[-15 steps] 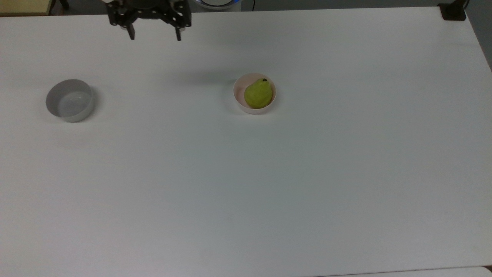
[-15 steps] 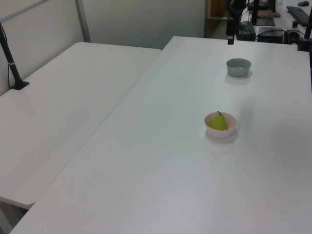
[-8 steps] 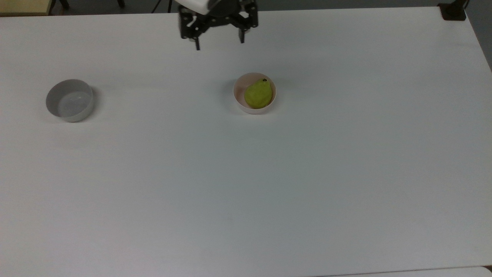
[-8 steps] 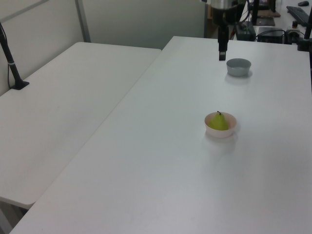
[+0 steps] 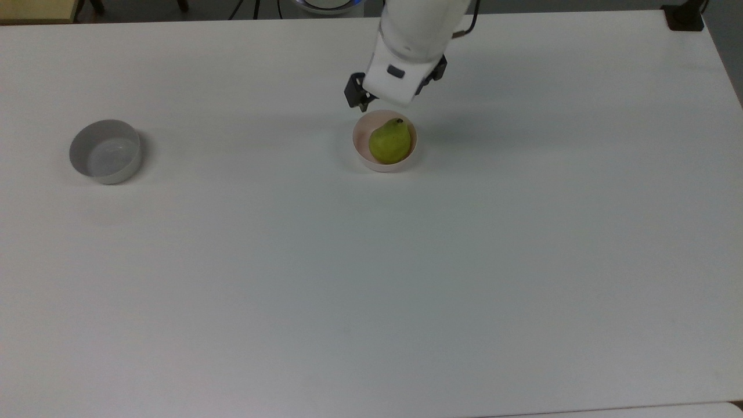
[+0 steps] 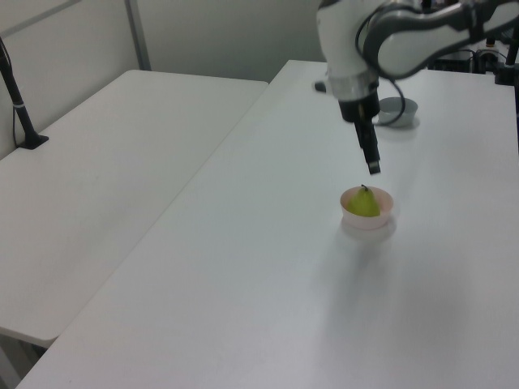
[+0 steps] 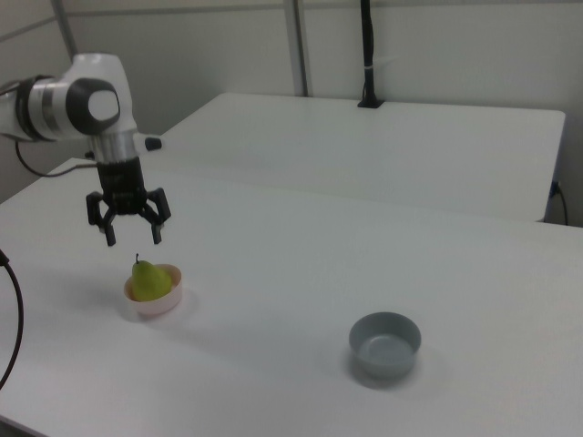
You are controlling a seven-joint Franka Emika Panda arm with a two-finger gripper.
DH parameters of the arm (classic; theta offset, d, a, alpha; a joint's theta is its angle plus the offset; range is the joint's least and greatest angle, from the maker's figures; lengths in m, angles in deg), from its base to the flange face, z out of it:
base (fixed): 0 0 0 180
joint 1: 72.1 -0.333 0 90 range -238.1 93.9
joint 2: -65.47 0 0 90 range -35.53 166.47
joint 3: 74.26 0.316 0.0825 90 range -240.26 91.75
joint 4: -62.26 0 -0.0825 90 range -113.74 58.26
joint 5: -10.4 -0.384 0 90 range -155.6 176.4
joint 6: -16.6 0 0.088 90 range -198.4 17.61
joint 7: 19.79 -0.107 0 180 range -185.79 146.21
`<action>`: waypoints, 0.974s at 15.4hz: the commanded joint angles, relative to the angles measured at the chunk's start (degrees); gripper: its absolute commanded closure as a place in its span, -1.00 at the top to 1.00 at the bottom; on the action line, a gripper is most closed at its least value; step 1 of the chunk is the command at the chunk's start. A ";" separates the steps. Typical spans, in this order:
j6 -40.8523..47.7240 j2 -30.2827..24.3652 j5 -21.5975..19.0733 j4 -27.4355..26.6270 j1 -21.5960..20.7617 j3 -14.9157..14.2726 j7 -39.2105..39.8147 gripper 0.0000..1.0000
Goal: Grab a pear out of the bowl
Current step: 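Lower the gripper into the pink bowl and close on the pear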
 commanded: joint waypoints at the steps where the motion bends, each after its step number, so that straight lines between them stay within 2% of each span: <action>1: -2.69 2.43 0.15 -1.59 -0.34 0.58 1.05 1.00; 4: -4.98 3.75 2.69 -2.56 0.18 1.20 1.40 0.94; 7: -6.48 4.63 2.79 -3.44 0.36 1.20 3.33 0.69; 10: -7.45 5.69 2.96 -3.71 0.19 1.20 3.60 0.59; 12: -7.62 6.56 3.05 -3.62 0.27 1.20 3.68 0.42; 15: -8.93 7.97 3.66 -3.71 0.01 1.63 3.69 0.37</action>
